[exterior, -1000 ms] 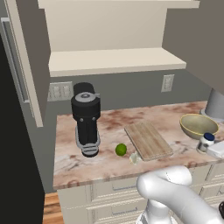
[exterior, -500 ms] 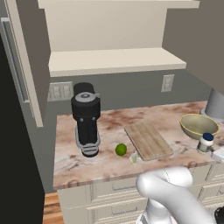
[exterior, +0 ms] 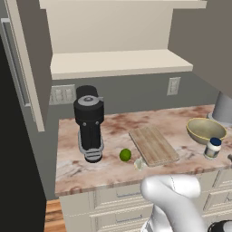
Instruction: Open the cabinet. Place the bowl and condiment on the counter. Then place the lime and garlic on the cutting board.
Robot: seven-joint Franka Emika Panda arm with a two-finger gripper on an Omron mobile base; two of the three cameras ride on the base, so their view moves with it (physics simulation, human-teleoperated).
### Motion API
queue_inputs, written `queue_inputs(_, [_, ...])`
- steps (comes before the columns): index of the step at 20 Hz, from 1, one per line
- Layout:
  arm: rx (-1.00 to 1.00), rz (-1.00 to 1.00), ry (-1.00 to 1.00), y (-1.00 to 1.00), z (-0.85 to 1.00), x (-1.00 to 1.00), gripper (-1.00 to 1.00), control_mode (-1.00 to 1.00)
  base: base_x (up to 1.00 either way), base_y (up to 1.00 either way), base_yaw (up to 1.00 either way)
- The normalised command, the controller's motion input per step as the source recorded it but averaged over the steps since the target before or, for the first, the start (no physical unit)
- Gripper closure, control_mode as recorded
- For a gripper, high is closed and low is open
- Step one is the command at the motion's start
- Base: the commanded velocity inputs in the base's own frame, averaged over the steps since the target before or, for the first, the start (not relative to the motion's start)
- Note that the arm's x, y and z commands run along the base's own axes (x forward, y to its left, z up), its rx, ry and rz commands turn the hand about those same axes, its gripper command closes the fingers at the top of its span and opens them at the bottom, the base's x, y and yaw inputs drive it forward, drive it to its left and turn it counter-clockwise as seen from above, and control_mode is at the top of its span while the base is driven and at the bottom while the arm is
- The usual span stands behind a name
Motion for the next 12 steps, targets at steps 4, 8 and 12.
queue_inputs(4, [-0.15,0.02,-0.07,0.28,0.59,-0.56,-1.00,-1.00,0.00,0.00,0.00])
queue_inputs(8, [-0.18,0.02,-0.06,0.36,0.66,-0.49,-1.00,-1.00,0.00,0.00,0.00])
queue_inputs(12, [-0.20,0.02,-0.05,0.35,0.71,-0.45,-1.00,-1.00,0.00,0.00,0.00])
